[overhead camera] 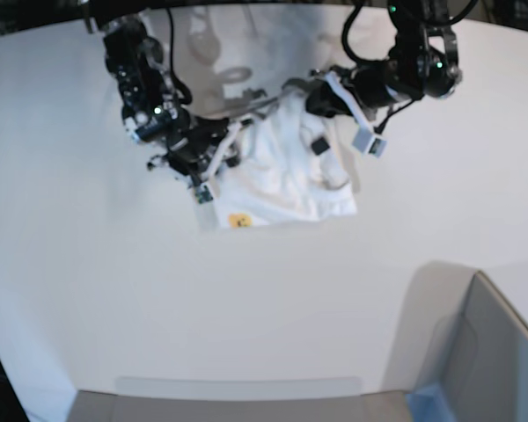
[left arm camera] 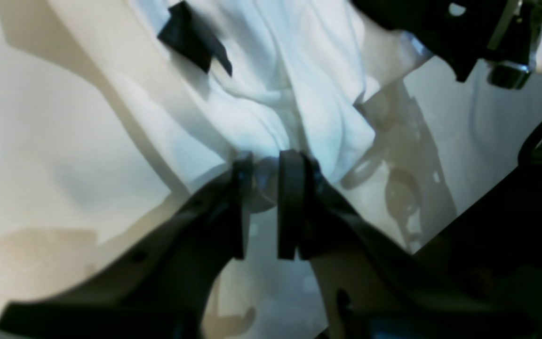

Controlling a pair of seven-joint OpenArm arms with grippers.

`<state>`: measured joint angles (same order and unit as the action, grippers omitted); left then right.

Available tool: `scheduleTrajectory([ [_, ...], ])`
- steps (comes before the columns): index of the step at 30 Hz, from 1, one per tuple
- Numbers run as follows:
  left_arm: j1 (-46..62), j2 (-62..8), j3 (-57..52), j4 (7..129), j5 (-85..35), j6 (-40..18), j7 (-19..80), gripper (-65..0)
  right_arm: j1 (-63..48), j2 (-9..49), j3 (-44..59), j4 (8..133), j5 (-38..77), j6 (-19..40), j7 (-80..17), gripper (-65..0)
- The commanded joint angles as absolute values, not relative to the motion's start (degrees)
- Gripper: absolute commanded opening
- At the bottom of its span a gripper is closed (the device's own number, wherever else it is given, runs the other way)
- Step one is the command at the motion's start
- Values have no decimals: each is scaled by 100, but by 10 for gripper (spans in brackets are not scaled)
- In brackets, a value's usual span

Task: Layout the t-shirt on the table in an organized manner, then fold the t-shirt properly
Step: 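Grasp the shirt edge with the left gripper beside the right gripper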

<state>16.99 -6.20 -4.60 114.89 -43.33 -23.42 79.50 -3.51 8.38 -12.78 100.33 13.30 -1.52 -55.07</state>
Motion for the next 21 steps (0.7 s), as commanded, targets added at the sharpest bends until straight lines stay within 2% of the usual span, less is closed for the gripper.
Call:
scheduleTrajectory([
  [1, 1666, -629, -479, 11574, -4444, -2360, 7996, -535, -295, 848, -1279, 10114, 1376, -127, -5446, -407],
  [18, 1385, -338, -479, 11240, -4444, -2360, 7996, -536, -303, 848, -1279, 10123, 1367, -127, -5446, -407],
  [21, 1385, -338, -470, 11240, -4444, -2360, 8000, -564, -303, 848, -1279, 10132, 1367, -127, -5446, -407],
])
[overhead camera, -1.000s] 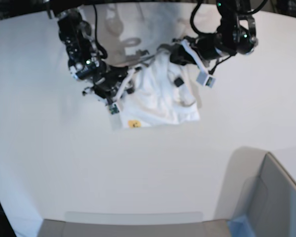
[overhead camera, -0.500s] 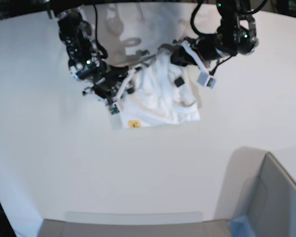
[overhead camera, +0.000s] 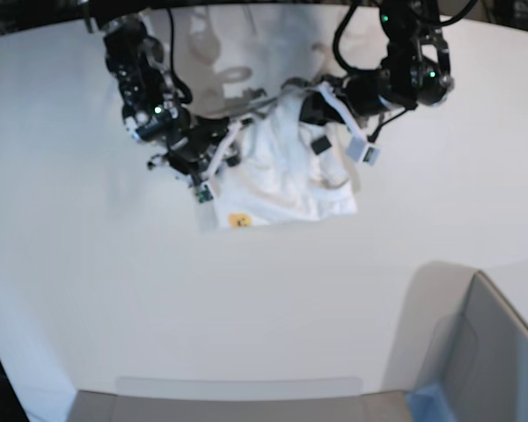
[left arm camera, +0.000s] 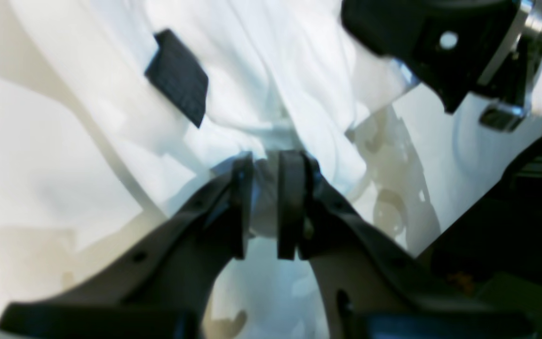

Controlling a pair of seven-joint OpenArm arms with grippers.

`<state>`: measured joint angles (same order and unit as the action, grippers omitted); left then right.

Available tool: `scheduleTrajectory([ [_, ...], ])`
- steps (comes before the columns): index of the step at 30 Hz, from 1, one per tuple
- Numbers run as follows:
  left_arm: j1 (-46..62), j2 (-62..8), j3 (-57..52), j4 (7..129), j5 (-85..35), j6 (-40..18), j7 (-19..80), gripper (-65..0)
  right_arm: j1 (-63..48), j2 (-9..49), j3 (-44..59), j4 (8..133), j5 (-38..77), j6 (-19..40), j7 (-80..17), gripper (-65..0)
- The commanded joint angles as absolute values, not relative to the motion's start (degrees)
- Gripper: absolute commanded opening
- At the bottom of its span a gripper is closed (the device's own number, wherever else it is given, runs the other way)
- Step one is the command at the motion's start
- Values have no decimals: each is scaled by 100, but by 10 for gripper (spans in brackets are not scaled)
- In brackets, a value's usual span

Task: Layout the t-shirt on the table in an organized manner, then fold the t-shirt properly
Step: 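Grasp the shirt edge with the left gripper beside the right gripper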

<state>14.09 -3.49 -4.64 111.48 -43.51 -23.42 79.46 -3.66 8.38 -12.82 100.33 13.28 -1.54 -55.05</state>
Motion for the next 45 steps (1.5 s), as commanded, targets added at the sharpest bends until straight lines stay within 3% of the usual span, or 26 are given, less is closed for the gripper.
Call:
scheduleTrajectory([
  [1, 1385, -338, -470, 11240, -4444, -2360, 8000, -580, -303, 848, -1279, 10132, 1367, -127, -5446, -407],
  [11, 1385, -382, -435, 11187, -4426, -2360, 8000, -650, -338, 848, -1279, 10132, 1367, -127, -5446, -407],
  [34, 945, -936, -488, 11029, -4409, -2352, 8000, -650, -409, 848, -1253, 10149, 1349, -127, -5437, -407],
  [40, 998, -787, -1341, 11327, -4418, -2352, 8000, -503, -409, 857, -1270, 10132, 1341, -127, -5437, -407],
  [45, 1024, -716, -1780, 11415, -4444, -2352, 8000, -491, -400, 857, -1279, 10114, 1341, -127, -5437, -407],
])
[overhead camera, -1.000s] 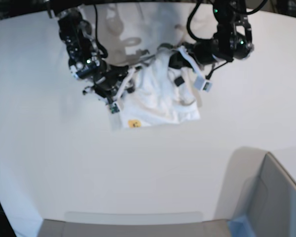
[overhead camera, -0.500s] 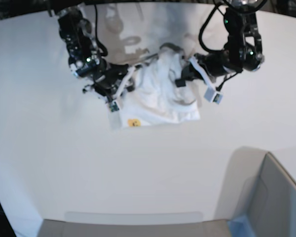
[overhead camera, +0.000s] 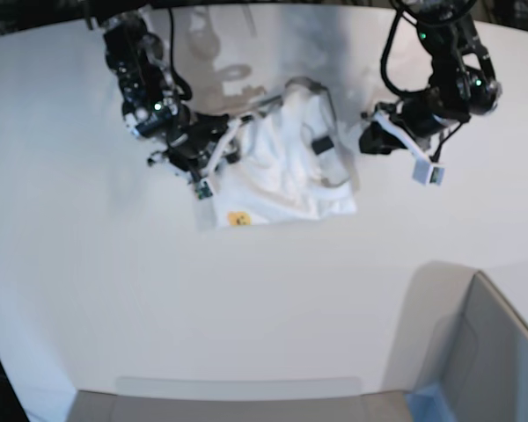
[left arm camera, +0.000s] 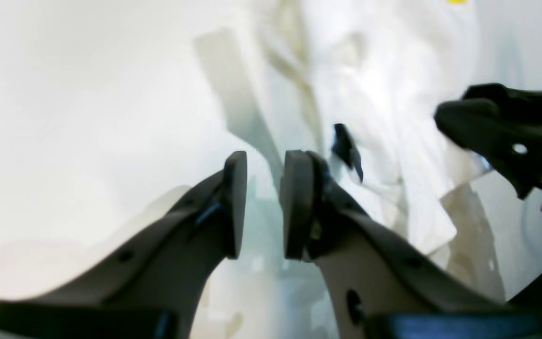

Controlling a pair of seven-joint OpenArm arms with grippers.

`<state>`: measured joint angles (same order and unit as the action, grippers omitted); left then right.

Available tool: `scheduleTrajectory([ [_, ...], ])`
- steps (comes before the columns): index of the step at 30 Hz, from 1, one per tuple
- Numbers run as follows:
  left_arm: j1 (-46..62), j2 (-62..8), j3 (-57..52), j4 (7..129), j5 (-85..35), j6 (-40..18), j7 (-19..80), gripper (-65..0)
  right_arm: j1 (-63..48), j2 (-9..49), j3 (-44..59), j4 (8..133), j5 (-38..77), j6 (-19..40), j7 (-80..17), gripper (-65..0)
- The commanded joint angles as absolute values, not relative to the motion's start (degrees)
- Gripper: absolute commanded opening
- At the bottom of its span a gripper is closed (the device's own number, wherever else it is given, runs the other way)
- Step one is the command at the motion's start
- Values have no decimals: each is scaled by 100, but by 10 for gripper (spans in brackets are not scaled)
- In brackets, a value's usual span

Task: Layout the t-shirt on the table in an organized manner, then fold the t-shirt properly

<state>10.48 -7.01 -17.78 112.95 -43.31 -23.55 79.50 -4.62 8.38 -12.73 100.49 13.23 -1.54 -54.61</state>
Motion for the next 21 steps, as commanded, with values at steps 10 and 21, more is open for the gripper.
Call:
scheduleTrajectory([
  [10, 1420, -505, -1771, 11407, -5015, -2352, 8000, -492, -382, 840, -1279, 10114, 1341, -127, -5437, -407],
  [21, 1253, -435, -1815, 11371, -5446, -2097, 8000, -487, -426, 848, -1279, 10114, 1341, -127, -5437, -407],
])
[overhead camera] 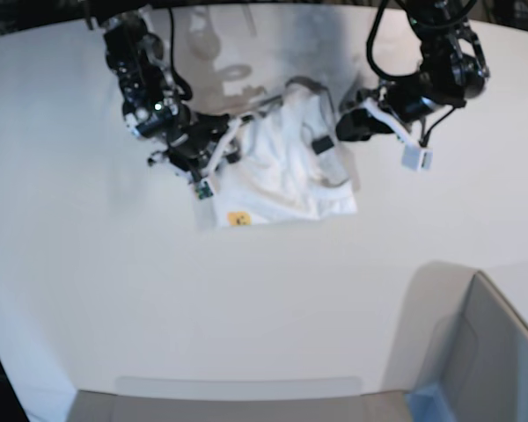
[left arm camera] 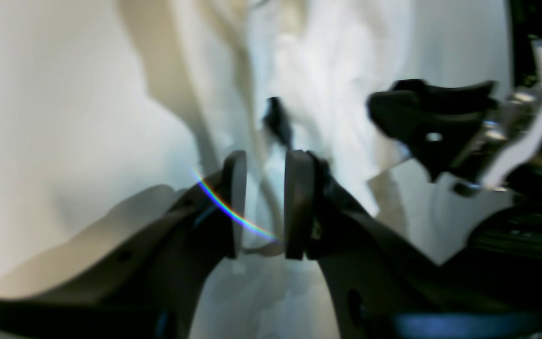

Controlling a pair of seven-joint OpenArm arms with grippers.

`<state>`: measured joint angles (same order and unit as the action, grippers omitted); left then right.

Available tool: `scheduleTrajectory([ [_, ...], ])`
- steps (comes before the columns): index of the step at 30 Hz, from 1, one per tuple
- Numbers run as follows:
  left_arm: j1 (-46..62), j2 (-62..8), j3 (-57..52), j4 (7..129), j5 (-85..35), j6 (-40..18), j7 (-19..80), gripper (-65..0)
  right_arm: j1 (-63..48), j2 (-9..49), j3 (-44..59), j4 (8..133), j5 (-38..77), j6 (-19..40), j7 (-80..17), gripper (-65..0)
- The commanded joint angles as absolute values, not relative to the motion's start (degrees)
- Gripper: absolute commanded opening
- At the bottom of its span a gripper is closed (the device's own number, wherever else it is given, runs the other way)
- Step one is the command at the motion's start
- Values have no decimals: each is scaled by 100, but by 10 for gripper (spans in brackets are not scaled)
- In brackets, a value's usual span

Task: Layout the t-shirt on the table in an organized manner, then fold the t-shirt properly

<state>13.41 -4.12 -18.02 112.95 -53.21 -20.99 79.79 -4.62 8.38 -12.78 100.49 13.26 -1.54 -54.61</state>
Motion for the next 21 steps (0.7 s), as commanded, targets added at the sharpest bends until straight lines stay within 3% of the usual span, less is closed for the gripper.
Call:
scheduleTrajectory([
  [1, 1156, -435, -1815, 11363, -5429, -2097, 8000, -478, -426, 848, -1279, 10114, 1341, -127, -5437, -407],
  [6, 1024, -435, -1807, 11363, -5420, -2079, 8000, -398, -426, 848, -1279, 10114, 1341, -127, -5446, -407],
  [12, 664, -453, -1807, 10905, -5420, -1332, 8000, -394, -426, 848, -1279, 10114, 1341, -127, -5455, -407],
  [21, 251, -462, -1789, 10281, -5429, -1288, 8000, -394, -426, 848, -1279, 10123, 1341, -127, -5455, -407],
])
